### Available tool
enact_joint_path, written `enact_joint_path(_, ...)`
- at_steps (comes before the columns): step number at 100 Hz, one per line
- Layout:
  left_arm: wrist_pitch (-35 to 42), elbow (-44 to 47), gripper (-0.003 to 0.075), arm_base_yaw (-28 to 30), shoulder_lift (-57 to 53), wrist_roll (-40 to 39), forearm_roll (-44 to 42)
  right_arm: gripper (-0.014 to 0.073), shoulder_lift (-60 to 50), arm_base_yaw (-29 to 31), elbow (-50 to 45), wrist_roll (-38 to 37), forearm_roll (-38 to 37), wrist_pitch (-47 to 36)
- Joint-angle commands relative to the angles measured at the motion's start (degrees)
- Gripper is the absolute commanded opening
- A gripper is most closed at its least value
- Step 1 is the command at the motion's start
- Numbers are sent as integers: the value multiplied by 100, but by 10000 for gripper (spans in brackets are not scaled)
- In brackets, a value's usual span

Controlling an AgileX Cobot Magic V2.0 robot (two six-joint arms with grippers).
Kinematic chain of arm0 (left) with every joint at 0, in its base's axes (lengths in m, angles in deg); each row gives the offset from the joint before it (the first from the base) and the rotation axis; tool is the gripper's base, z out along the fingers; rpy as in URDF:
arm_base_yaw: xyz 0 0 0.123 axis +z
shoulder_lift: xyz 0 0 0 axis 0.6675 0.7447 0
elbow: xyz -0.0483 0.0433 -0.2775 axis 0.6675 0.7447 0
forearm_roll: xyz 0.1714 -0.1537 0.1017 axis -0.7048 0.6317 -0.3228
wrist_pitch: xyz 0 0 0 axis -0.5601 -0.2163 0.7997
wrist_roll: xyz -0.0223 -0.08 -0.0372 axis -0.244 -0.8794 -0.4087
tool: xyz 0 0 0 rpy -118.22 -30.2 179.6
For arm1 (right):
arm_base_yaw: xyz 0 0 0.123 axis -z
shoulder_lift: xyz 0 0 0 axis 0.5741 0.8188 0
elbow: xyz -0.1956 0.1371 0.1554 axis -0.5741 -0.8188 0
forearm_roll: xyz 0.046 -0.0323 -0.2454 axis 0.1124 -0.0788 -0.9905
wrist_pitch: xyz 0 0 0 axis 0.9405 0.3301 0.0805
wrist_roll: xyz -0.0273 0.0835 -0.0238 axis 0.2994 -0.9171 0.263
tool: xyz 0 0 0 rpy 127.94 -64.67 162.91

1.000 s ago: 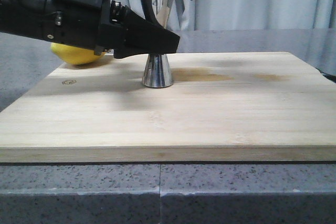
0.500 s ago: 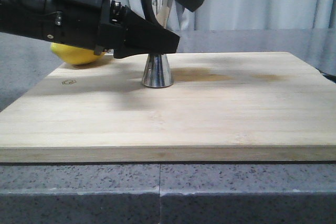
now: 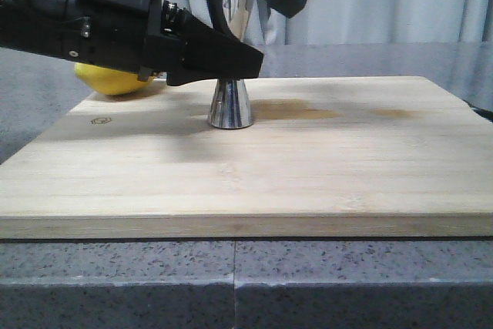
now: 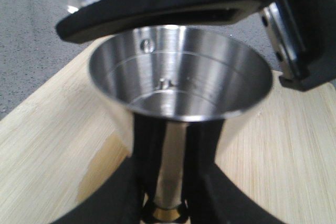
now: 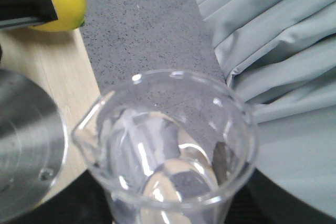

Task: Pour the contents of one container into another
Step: 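Tilt the beaker with the right gripper, pouring liquid into the jigger cup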

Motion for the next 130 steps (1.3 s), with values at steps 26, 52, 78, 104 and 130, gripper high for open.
enact_joint_path(26, -346, -148, 122, -32, -212, 4, 442, 267, -198, -182, 234, 24, -514, -138)
enact_joint_path(52, -346, -148, 122, -32, -212, 4, 442, 267, -198, -194, 234, 24, -657, 167)
enact_joint_path(78, -346, -148, 122, -32, -212, 4, 442, 267, -198, -207, 234, 24, -990, 199)
enact_joint_path(104, -346, -148, 122, -32, -212, 4, 442, 267, -198, -207, 234, 24, -1264, 226)
enact_joint_path(130, -346, -148, 122, -32, -212, 4, 442, 267, -198, -207, 234, 24, -1527, 226)
